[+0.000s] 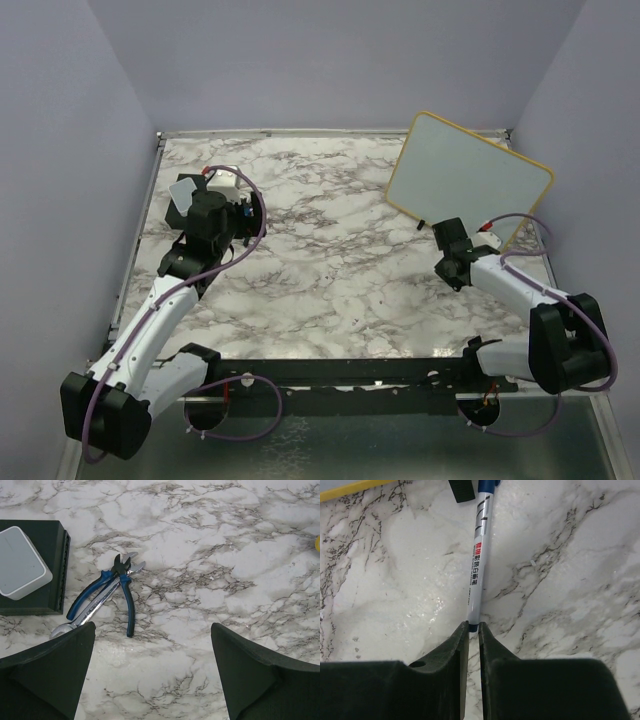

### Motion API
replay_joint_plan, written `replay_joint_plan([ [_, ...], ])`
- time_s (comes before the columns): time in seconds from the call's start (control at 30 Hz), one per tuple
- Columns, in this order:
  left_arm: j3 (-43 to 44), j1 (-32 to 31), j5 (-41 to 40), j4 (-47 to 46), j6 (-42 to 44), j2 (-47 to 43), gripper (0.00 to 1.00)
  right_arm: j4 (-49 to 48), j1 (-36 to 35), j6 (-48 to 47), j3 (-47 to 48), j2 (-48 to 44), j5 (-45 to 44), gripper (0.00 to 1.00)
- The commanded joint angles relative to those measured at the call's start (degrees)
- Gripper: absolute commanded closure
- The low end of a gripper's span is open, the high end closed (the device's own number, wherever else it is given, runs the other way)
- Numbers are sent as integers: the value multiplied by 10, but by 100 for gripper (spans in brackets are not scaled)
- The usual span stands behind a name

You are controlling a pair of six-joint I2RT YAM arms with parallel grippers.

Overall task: Write a sentence on the whiteboard
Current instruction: Open the whiteboard marker at the center of the board.

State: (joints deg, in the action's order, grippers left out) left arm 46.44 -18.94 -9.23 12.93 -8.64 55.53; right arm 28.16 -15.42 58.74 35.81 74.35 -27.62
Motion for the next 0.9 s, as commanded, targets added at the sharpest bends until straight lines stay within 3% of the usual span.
replay_joint_plan([
  [0.0,-7,-11,-14,2,10,-14,1,44,-3,13,1,-13,-5,83],
  [0.23,-9,-20,-17,2,12,-21,1,46,-3,-13,36,14,-41,79],
  [0.87,-10,-23,-17,3,14,-22,1,21,-2,-5,12,44,-11,70],
])
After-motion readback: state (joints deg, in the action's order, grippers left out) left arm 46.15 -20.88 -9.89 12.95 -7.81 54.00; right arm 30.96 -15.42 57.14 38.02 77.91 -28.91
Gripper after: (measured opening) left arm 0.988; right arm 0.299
